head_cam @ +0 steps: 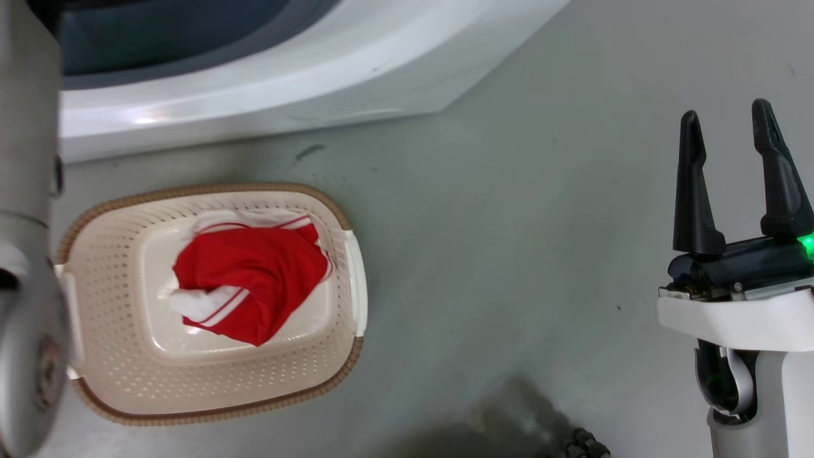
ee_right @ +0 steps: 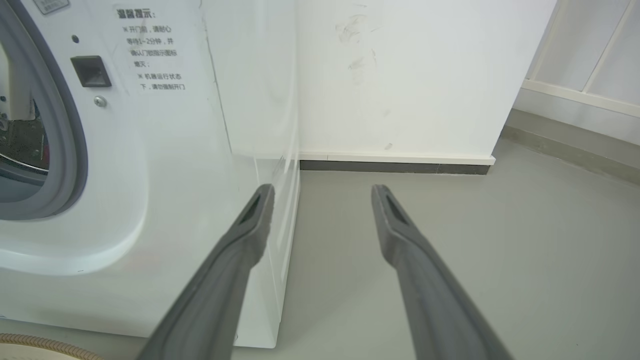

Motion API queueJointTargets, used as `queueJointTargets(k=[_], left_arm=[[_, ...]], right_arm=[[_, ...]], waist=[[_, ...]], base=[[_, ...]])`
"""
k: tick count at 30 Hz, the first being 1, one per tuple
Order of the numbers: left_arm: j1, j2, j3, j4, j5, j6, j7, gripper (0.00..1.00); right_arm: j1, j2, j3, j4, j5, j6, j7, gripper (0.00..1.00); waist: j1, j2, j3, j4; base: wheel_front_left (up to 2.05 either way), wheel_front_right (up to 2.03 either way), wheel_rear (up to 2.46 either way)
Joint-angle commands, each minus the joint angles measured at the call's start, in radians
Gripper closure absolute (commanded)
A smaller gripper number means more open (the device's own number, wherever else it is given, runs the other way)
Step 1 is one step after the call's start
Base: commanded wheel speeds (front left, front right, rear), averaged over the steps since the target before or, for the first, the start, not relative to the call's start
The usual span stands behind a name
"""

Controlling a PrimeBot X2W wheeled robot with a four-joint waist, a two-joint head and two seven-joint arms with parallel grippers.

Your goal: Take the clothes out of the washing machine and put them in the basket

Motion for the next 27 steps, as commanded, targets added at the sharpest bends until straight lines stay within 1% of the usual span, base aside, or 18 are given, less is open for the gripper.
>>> queueJointTargets(k=[1, 6, 9, 13, 18, 27], left_arm=[[-0.065, 0.015, -0.011, 0.029, 0.008, -0.009, 0.044, 0.00], [-0.211, 0.052, -0.023, 0.110, 0.013, -0.022, 0.200, 0.00], [-0.279, 0.061, -0.029, 0.157, 0.010, -0.028, 0.308, 0.00], [-0.349, 0.097, -0.043, 0.184, 0.026, -0.016, 0.412, 0.00], [-0.371, 0.124, -0.059, 0.200, 0.035, 0.004, 0.469, 0.00], [-0.352, 0.152, -0.098, 0.219, 0.053, 0.013, 0.495, 0.00]], right_arm=[[-0.020, 0.002, 0.000, -0.005, 0.010, -0.001, -0.002, 0.00], [-0.036, 0.002, 0.006, -0.013, 0.038, -0.001, -0.002, 0.00], [-0.037, 0.002, 0.002, -0.008, 0.053, -0.001, -0.002, 0.00], [-0.052, 0.002, 0.006, -0.010, 0.071, -0.001, -0.002, 0.00], [-0.056, 0.002, -0.006, -0.005, 0.094, -0.001, -0.002, 0.00], [-0.062, 0.002, -0.003, -0.002, 0.111, -0.001, -0.002, 0.00]], waist=[[-0.0003, 0.0000, 0.052, -0.026], [-0.0003, 0.0000, 0.112, -0.053], [-0.0003, 0.0000, 0.142, -0.066], [-0.0003, 0.0000, 0.183, -0.089], [-0.0003, 0.0000, 0.216, -0.107], [-0.0003, 0.0000, 0.234, -0.115]], base=[[0.00, 0.00, 0.00], [0.00, 0.00, 0.00], [0.00, 0.00, 0.00], [0.00, 0.00, 0.00], [0.00, 0.00, 0.00], [0.00, 0.00, 0.00]])
